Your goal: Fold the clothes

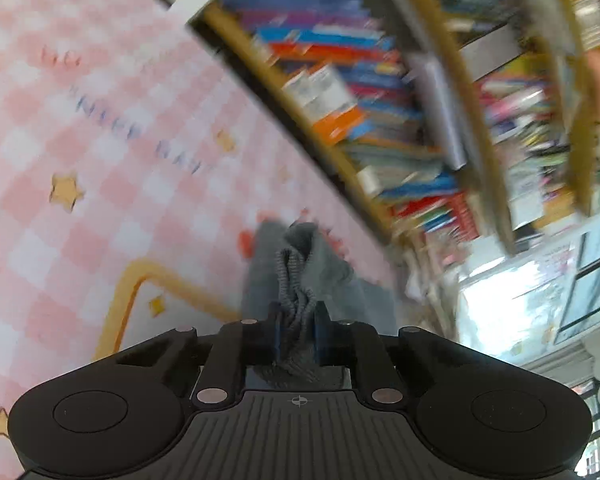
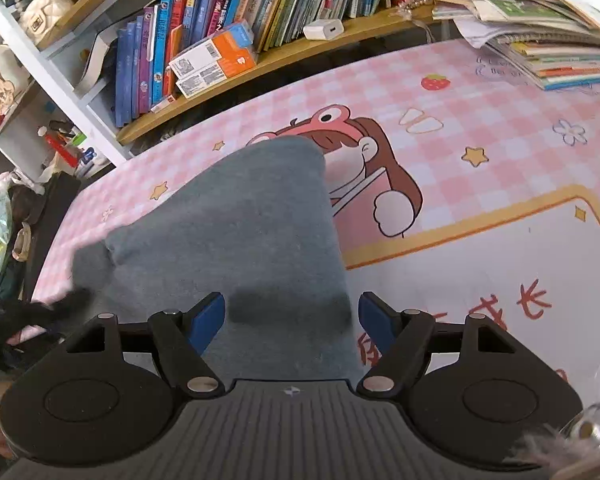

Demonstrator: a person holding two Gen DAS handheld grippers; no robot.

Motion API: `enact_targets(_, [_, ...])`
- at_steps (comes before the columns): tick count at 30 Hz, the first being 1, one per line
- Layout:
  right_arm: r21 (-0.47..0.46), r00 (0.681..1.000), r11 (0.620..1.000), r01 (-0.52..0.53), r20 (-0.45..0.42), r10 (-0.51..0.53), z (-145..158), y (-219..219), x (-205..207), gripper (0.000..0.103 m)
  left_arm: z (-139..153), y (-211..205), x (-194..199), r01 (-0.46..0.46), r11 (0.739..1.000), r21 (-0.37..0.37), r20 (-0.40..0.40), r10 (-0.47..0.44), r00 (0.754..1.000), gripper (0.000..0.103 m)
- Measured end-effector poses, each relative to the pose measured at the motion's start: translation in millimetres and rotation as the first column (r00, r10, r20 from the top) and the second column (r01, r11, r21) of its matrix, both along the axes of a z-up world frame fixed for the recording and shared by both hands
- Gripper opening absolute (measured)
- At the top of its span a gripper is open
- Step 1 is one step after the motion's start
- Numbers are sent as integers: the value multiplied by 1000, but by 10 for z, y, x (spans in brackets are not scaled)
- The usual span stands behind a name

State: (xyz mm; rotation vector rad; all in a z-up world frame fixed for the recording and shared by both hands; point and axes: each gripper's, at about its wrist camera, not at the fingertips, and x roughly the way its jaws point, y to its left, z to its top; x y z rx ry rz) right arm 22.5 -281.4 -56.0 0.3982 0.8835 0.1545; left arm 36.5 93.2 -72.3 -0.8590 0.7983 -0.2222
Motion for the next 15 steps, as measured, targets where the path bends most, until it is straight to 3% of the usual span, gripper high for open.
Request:
enact_targets(7, [3, 1000, 1000, 18, -13, -18, -37, -76, 43, 71, -42, -40, -2, 11, 1000, 8, -26, -11, 1000, 20])
enact_targets(8, [1, 1000, 1000, 17, -10, -17, -33, -83, 45, 71, -38, -36, -9, 9, 1000, 9, -29, -9, 1000, 33])
enact_targets(9, [2, 1000, 1000, 17, -8, -17, -28, -93, 47, 71, -3, -1, -42, -5, 1000, 9, -30, 5, 1000, 52])
enact_targets(11, [22, 1000, 1000, 19, -5, -19, -25, -121, 51, 71, 53, 65, -148, -46, 999, 17, -10, 46, 999, 73])
enact_targets(13, [44, 1000, 999, 19, -5, -19, -26, -146, 58, 71, 63, 90, -224, -50, 999, 7, 18, 49, 999, 75])
enact_targets(15, [66, 1000, 998, 18, -6, -17, -28, -164, 71, 71, 22, 22, -176, -10, 1000, 2, -5, 10, 1000, 75])
